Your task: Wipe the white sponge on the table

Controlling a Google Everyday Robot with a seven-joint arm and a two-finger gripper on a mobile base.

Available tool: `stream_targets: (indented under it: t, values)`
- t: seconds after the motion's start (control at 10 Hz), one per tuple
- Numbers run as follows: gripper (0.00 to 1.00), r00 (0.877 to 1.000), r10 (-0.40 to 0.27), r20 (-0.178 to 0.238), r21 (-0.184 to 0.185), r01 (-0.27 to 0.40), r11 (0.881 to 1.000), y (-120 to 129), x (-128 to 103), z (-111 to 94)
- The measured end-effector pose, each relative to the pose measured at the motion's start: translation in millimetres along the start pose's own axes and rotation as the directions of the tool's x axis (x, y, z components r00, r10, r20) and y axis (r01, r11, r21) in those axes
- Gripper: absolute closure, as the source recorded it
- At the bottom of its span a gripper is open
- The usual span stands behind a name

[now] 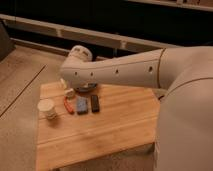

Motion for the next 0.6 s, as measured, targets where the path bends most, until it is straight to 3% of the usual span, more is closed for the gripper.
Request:
stream_targets:
  t: [0.4,0.6]
  values:
    - [0.35,0.989,-0.032,-0.145,0.003,0.033,0.999,-2.7,-9.6,74.3]
    - [0.35,0.980,-0.027,-0.196,-0.022,0.023,0.999,2.5,-16.0,104.5]
